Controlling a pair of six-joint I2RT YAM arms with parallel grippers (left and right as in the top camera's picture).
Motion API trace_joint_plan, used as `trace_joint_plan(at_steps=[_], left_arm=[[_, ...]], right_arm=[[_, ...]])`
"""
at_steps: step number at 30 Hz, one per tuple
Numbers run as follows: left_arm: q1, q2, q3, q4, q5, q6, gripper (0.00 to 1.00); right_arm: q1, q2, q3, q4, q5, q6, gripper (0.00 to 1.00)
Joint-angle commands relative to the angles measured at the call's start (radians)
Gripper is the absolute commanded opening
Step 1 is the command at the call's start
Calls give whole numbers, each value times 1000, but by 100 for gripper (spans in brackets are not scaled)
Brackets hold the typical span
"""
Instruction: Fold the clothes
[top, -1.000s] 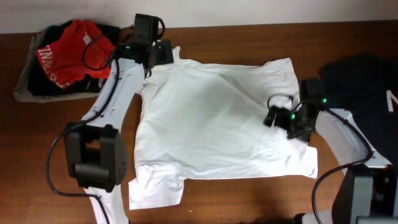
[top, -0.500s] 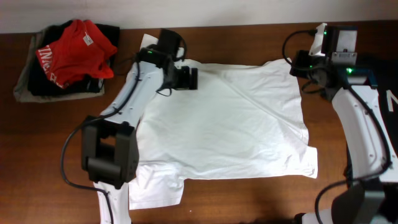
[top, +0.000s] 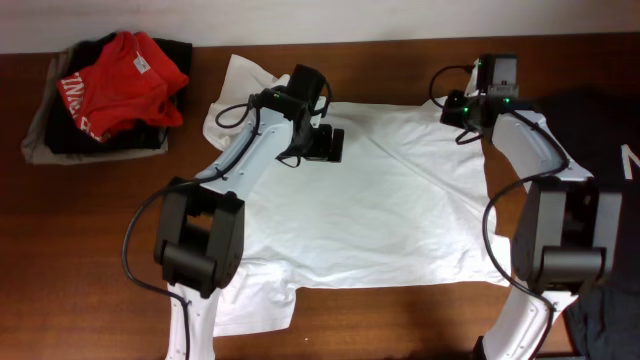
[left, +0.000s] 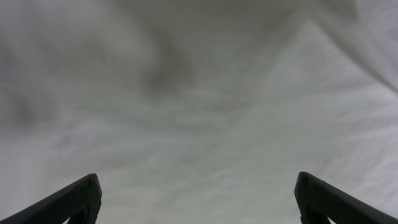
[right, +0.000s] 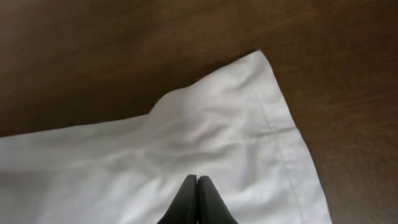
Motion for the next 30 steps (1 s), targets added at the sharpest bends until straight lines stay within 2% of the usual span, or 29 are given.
trace_joint_plan(at_steps=[1,30], left_arm=[[-3,28,-3,20,11,8,99],[-3,38,-3,28,11,8,99]], right_arm=[[6,58,7,22,15,54,4],[6,176,6,64,21,58,4]])
